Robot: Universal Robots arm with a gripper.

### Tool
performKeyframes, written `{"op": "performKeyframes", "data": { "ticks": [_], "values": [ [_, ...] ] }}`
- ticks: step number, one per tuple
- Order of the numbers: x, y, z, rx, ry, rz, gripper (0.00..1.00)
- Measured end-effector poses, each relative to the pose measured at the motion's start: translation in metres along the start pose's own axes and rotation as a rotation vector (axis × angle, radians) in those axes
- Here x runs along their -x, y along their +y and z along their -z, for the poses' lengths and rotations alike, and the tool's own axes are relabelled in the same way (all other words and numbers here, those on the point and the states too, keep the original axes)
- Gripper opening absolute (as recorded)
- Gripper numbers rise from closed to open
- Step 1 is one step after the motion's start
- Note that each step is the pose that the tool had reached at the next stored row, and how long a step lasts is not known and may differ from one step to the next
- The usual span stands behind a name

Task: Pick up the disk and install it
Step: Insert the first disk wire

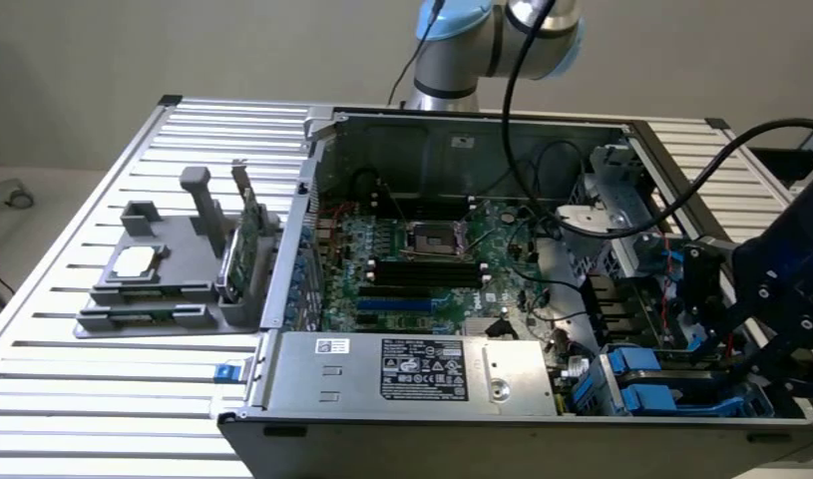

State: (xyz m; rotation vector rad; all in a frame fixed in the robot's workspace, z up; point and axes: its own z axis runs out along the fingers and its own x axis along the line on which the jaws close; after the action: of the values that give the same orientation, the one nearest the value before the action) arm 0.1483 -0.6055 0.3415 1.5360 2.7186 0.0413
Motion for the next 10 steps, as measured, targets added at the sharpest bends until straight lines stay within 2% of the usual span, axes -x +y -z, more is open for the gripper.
{"op": "performKeyframes", "data": {
  "ticks": [4, 10],
  "values": [
    [0.0021, 0.0035, -0.0001, 0.0037, 0.0062, -0.004, 0.31],
    [0.0027, 0.0044, -0.0003, 0.0132, 0.0211, -0.024, 0.31]
  ]
}}
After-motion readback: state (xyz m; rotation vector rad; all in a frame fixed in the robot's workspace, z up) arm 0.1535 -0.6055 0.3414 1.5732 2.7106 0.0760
